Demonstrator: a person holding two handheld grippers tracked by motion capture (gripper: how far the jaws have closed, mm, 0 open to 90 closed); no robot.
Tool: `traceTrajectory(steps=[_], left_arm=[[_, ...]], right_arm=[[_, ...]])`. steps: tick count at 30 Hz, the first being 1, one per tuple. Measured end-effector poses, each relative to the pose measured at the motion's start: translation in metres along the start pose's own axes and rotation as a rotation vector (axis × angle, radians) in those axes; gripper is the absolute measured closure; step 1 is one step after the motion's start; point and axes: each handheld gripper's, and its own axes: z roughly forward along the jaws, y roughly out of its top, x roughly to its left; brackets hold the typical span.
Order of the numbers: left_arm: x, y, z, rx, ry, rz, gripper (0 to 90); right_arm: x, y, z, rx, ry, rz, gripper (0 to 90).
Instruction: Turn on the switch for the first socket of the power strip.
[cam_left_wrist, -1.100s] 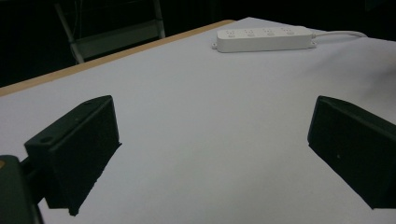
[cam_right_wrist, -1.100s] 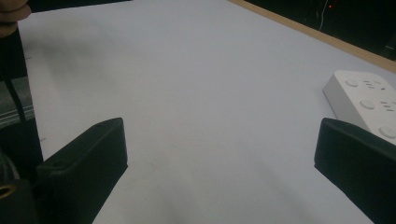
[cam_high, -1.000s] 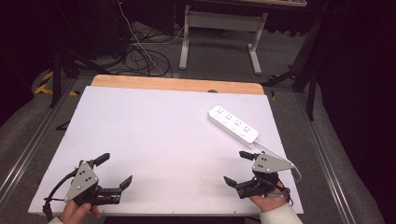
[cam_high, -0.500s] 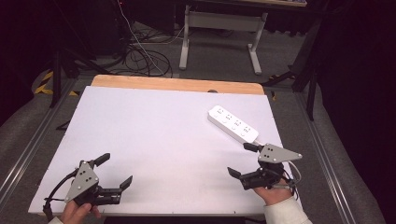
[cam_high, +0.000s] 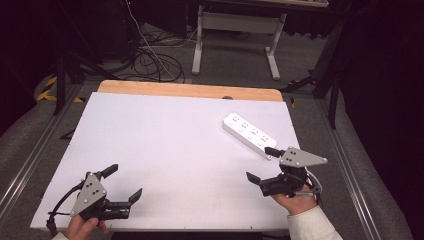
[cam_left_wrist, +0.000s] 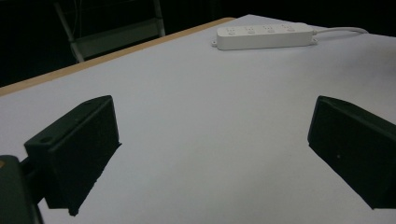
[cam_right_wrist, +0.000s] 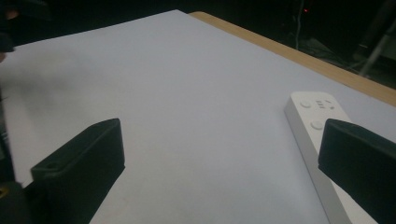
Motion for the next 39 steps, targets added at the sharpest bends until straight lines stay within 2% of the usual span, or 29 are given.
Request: traceTrajectory(steps=[1, 5, 6, 8, 10, 12, 14, 15, 17, 21, 25, 26, 27, 28, 29, 31, 33, 35, 37, 39], left_arm=[[0.000, 0.000, 0.000, 0.001, 0.001, 0.003, 2.8], [0.000, 0.000, 0.000, 0.002, 0.000, 0.003, 2.8], [0.000, 0.000, 0.000, 0.002, 0.001, 0.003, 2.8], [0.000, 0.000, 0.000, 0.004, 0.000, 0.005, 2.8], [0.000, 0.000, 0.000, 0.004, 0.000, 0.004, 2.8], [0.000, 0.000, 0.000, 0.003, -0.002, -0.002, 2.8], [0.000, 0.000, 0.000, 0.002, -0.004, -0.002, 2.8], [0.000, 0.000, 0.000, 0.002, -0.004, -0.002, 2.8], [0.000, 0.000, 0.000, 0.003, -0.005, 0.000, 2.8], [0.000, 0.000, 0.000, 0.003, -0.005, -0.002, 2.8], [0.000, 0.000, 0.000, 0.003, -0.005, -0.004, 2.8], [0.000, 0.000, 0.000, 0.003, -0.005, -0.004, 2.8], [0.000, 0.000, 0.000, 0.003, -0.006, -0.004, 2.8], [0.000, 0.000, 0.000, 0.003, -0.007, -0.005, 2.8], [0.000, 0.000, 0.000, 0.003, -0.006, -0.005, 2.8], [0.000, 0.000, 0.000, 0.004, -0.008, -0.005, 2.8], [0.000, 0.000, 0.000, 0.004, -0.009, -0.005, 2.8], [0.000, 0.000, 0.000, 0.004, -0.009, -0.005, 2.8], [0.000, 0.000, 0.000, 0.002, -0.010, -0.006, 2.8], [0.001, 0.000, 0.000, 0.003, -0.011, -0.006, 2.8]], right_arm=[[-0.002, 0.001, 0.003, 0.012, -0.036, 0.038, 0.1], [-0.004, 0.002, 0.003, 0.031, -0.052, 0.025, 0.1], [-0.007, 0.004, 0.003, 0.050, -0.053, 0.041, 0.1], [-0.011, 0.006, 0.002, 0.062, -0.042, 0.060, 0.8], [-0.014, 0.008, 0.001, 0.077, -0.034, 0.074, 11.6], [-0.017, 0.011, 0.002, 0.121, 0.011, 0.101, 13.8], [-0.020, 0.015, 0.003, 0.134, 0.004, 0.119, 13.3], [-0.021, 0.016, 0.003, 0.129, -0.008, 0.113, 13.7], [-0.024, 0.019, 0.002, 0.120, -0.031, 0.106, 22.3], [-0.033, 0.023, 0.002, 0.099, -0.060, 0.106, 29.6], [-0.041, 0.026, 0.004, 0.112, -0.087, 0.096, 41.9], [-0.041, 0.026, 0.004, 0.112, -0.087, 0.096, 41.9], [-0.043, 0.027, 0.005, 0.114, -0.097, 0.100, 44.4], [-0.047, 0.028, 0.007, 0.121, -0.094, 0.132, 47.8], [-0.049, 0.028, 0.008, 0.124, -0.092, 0.131, 50.0], [-0.052, 0.030, 0.010, 0.126, -0.123, 0.117, 53.0], [-0.055, 0.031, 0.013, 0.133, -0.126, 0.108, 58.6], [-0.060, 0.032, 0.016, 0.138, -0.124, 0.094, 60.3], [-0.063, 0.031, 0.019, 0.150, -0.131, 0.111, 72.3], [-0.067, 0.031, 0.022, 0.143, -0.127, 0.095, 78.7]])
